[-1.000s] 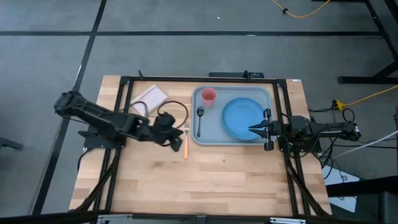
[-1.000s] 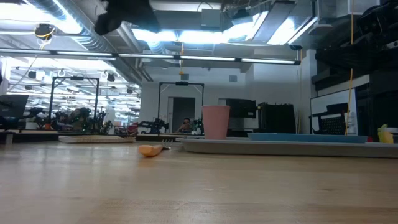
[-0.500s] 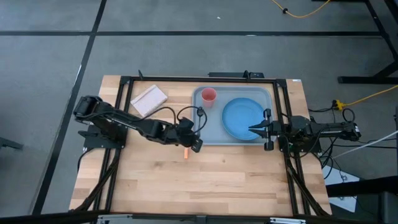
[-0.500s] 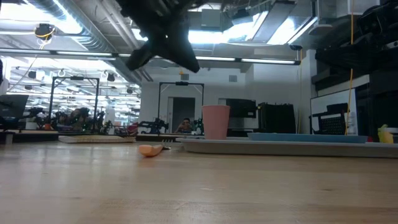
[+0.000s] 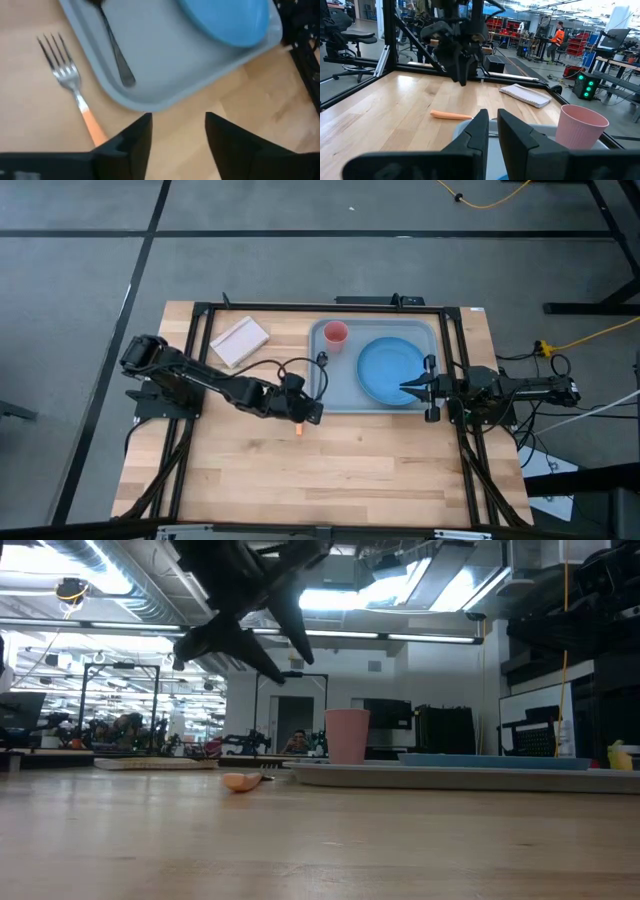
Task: Pick and place plate/cup/fork/spoon on tray
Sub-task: Put the yellow fork on the gray serving tray to the right of the black spoon
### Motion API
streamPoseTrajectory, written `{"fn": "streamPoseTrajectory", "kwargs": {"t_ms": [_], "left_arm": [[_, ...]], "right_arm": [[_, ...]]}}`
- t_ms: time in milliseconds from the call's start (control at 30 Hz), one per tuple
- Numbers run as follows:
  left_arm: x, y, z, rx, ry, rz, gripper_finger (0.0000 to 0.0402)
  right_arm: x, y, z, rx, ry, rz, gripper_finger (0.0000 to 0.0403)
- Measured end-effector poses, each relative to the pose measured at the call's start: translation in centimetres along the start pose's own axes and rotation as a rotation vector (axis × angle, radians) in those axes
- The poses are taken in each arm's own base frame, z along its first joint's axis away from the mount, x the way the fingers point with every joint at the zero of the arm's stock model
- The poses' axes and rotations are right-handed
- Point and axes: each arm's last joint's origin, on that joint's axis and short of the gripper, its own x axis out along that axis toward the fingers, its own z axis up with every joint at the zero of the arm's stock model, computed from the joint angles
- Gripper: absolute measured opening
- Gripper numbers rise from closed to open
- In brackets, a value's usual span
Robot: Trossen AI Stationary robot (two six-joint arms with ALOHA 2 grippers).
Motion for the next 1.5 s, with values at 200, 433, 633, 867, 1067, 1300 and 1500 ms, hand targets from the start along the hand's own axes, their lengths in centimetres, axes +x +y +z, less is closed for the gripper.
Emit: {"fn": "streamPoseTrajectory", "kwargs": {"t_ms": [200, 433, 633, 867, 1067, 1300, 1500], "left_arm": [[0.7, 0.3, 1.1, -0.091, 0.12, -0.018, 0.0205], [1.5, 1.6, 2.7, -0.164, 0.262, 0.048, 0.0204], [2.2, 2.7, 4.5, -0.248, 0.27, 0.105, 0.0207], [2.3, 2.8, 4.8, -0.164, 0.16, 0.12, 0.0207], [3.0, 2.2, 3.9, -0.201, 0.117, 0.104, 0.0207], [5.2, 2.1, 1.7, -0.242, 0.151, 0.23, 0.0208], [3.4, -0.7, 3.2, -0.172, 0.176, 0.463, 0.0208]], "right_arm": [[0.0, 0.0, 0.0, 0.0, 0.0, 0.0, 0.0046], [0.0, 0.0, 0.0, 0.0, 0.0, 0.0, 0.0046], [0.0, 0.0, 0.0, 0.0, 0.0, 0.0, 0.0046], [0.0, 0.0, 0.0, 0.0, 0.0, 0.0, 0.0046], [0.0, 0.0, 0.0, 0.0, 0.0, 0.0, 0.0046], [0.0, 0.0, 0.0, 0.0, -0.002, -0.001, 0.0046], [0.0, 0.0, 0.1, 0.001, -0.004, -0.006, 0.0046]]}}
